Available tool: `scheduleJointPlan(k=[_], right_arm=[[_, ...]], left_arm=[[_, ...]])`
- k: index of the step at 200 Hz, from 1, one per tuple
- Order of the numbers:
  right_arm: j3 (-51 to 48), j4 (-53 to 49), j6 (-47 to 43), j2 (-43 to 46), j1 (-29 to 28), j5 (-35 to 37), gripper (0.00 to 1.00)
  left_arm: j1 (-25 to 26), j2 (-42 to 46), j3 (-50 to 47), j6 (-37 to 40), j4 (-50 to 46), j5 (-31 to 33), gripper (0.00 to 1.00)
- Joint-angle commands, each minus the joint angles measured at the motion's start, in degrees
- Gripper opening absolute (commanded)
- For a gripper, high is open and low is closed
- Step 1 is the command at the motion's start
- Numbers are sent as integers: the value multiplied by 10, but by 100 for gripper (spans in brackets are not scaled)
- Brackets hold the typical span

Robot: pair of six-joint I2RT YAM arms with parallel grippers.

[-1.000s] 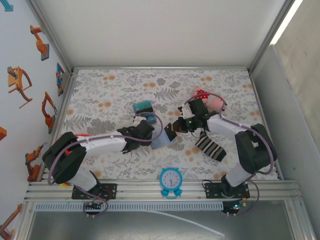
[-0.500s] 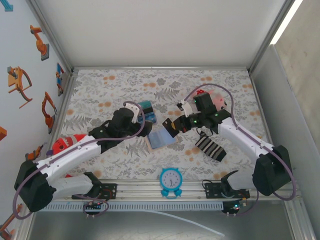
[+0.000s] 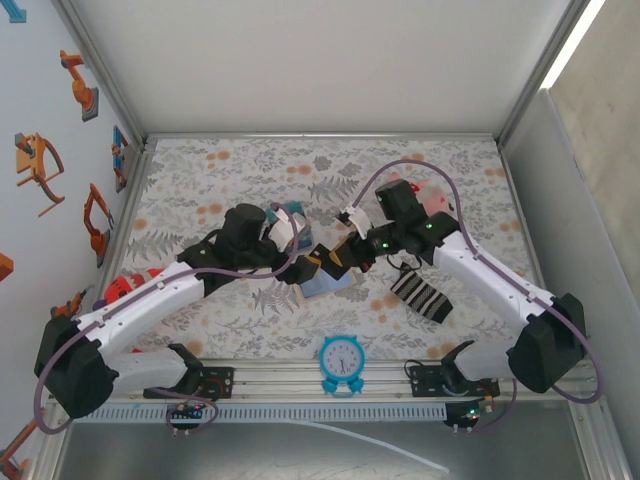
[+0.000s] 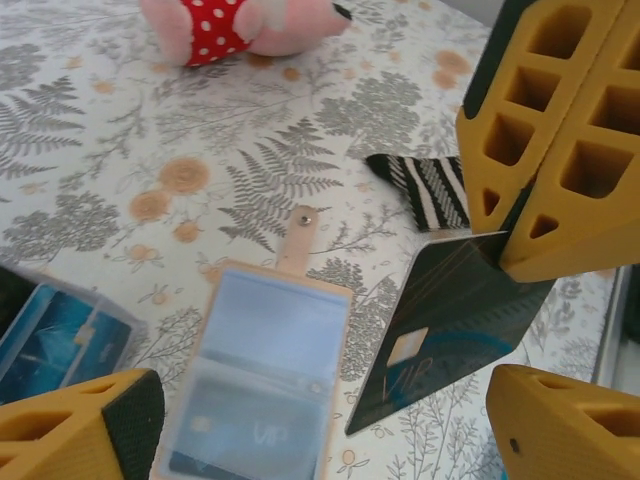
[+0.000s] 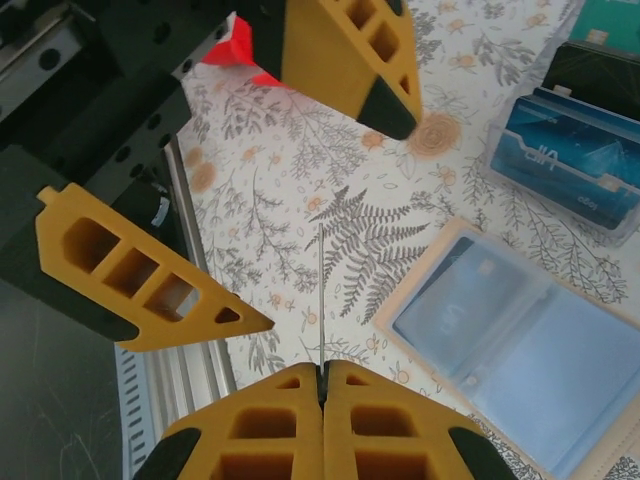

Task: Take the credit cards out of the card holder

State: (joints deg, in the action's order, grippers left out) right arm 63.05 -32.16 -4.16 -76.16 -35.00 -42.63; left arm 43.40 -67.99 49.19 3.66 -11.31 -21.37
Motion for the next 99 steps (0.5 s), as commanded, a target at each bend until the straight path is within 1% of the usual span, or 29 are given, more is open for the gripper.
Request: scheduleJointPlan(k=[1, 4, 10, 31, 77, 89, 99], right_arm=[[25, -41, -45, 2, -9, -20, 0], [27, -43, -47, 2, -10, -22, 0], [29, -47, -52, 1, -12, -23, 0], [35, -57, -63, -2, -16, -24, 0], [44, -59, -74, -13, -16, -35, 0], [49, -61, -77, -17, -17, -38, 0], [52, -60, -78, -20, -16, -40, 0]], left_arm=[[-6, -14, 30, 52, -20, -75, 79], [-6, -15, 32, 55, -23, -78, 79], [-6, -19, 36, 59, -28, -85, 75], [-6, -30, 45, 72, -42, -105, 59], [-6, -44, 49, 89, -65, -146, 38], [-6, -47, 49, 92, -66, -158, 31], [-6, -49, 50, 95, -65, -167, 24]])
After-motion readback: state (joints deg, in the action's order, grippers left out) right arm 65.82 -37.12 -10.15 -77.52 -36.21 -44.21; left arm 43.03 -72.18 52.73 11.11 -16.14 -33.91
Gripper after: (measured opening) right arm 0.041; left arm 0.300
